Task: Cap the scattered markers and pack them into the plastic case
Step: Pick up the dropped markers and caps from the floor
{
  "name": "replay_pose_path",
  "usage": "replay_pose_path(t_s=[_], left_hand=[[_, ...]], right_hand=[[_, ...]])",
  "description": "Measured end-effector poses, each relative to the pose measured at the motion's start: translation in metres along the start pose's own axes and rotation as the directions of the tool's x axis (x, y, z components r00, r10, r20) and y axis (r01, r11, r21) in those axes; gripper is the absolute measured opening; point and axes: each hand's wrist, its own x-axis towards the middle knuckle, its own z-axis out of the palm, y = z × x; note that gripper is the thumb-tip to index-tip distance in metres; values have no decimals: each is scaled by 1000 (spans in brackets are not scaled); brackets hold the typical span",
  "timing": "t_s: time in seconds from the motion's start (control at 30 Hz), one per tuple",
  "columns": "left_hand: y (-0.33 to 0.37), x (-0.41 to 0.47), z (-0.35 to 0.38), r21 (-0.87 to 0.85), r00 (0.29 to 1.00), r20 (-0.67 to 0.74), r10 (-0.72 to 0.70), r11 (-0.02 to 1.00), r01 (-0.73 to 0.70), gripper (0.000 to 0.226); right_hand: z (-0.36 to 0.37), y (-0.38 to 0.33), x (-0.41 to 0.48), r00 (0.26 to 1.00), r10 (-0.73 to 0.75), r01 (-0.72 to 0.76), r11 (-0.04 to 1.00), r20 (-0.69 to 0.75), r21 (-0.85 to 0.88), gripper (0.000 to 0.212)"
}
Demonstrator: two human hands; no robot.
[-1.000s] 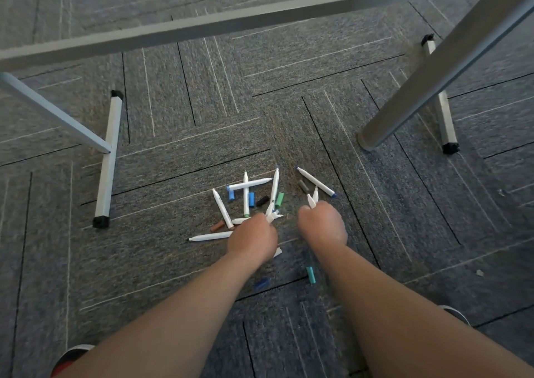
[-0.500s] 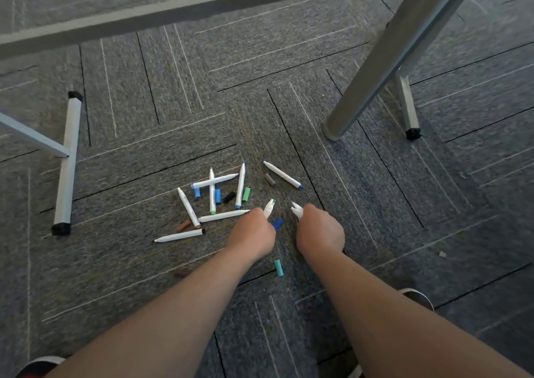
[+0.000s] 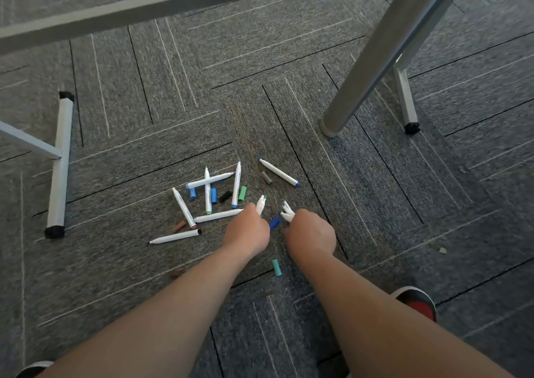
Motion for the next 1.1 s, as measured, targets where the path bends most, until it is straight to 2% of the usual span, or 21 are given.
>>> replay_pose_path(t_s=[0.1, 0.23, 0.5, 0.67, 0.93, 1.1], left_hand=[[4, 2, -4, -30, 1000, 0, -8, 1000, 8, 25], [13, 8, -13, -59, 1000, 12, -28, 998, 29, 24], [17, 34, -39, -37, 999, -27, -47, 998, 46, 26], [5, 57, -52, -43, 992, -117, -54, 998, 49, 12], [-6, 81, -50, 59, 986, -166, -3, 998, 13, 7], [-9, 88, -45, 122, 980, -196, 26, 992, -2, 11]], right_hand=[[-7, -2, 9, 999, -5, 11, 990, -48, 141, 24], [-25, -7, 27, 997, -38, 54, 967, -69, 249, 17], [-47, -32, 53, 992, -79, 98, 976, -101, 192, 18], [-51, -49, 68, 979, -176, 183, 981, -103, 65, 23], [-44, -57, 90, 994, -96, 91, 992, -52, -82, 34], [-45, -57, 93, 992, -123, 118, 986, -38, -118, 36]])
